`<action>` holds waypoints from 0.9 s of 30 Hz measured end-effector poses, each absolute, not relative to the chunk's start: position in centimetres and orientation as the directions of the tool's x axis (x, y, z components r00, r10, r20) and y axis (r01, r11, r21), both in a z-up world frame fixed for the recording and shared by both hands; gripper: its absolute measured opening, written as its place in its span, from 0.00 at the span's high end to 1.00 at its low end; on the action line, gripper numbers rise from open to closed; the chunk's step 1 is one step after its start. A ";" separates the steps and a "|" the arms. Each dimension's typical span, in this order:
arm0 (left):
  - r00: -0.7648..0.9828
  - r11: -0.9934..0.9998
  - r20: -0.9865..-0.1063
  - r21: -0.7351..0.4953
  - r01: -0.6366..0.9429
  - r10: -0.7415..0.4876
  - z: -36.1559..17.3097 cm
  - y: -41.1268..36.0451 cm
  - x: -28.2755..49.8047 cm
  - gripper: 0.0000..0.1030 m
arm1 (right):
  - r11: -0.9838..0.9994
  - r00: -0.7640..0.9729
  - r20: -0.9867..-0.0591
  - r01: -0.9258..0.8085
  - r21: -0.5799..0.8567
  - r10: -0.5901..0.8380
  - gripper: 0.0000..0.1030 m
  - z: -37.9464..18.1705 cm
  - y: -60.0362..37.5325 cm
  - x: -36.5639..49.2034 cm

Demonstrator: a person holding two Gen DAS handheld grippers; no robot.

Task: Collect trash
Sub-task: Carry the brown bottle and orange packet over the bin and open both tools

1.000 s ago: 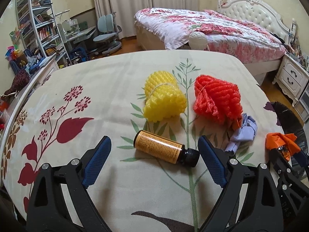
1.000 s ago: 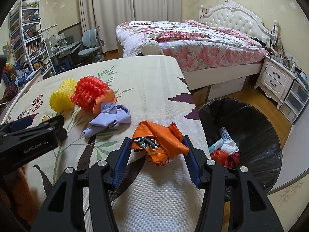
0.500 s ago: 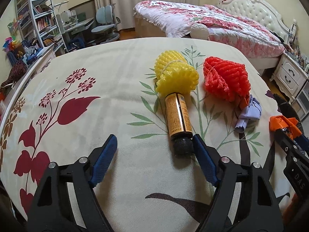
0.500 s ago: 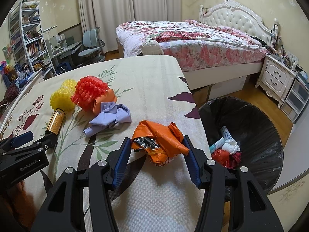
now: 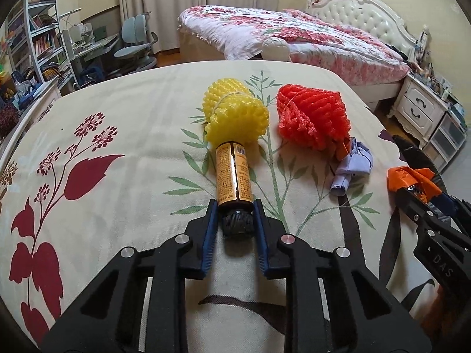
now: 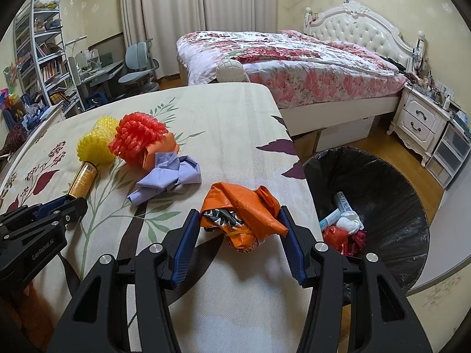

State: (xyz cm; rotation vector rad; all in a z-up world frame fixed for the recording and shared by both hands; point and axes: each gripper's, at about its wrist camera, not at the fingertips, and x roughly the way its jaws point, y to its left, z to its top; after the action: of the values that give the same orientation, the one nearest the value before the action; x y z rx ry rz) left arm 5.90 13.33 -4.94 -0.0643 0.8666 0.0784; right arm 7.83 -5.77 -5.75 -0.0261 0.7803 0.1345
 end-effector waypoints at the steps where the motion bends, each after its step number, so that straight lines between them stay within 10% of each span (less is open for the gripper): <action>1: 0.645 0.995 -0.763 -0.031 -0.095 0.038 -4.9 13.4 5.8 0.77 | 0.991 0.703 -0.702 -0.130 0.025 0.110 0.48 -5.8 -5.8 7.8; 27: 0.710 0.997 -0.704 -0.062 -0.054 -0.005 -2.5 11.7 2.5 0.77 | 0.996 0.739 -0.670 -0.090 0.013 0.076 0.49 -3.4 -7.6 5.3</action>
State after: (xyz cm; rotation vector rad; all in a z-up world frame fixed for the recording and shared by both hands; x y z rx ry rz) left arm 2.55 11.72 -2.48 -0.0800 0.7811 0.0275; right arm 5.28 -7.65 -3.37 -0.0201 0.7339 0.0906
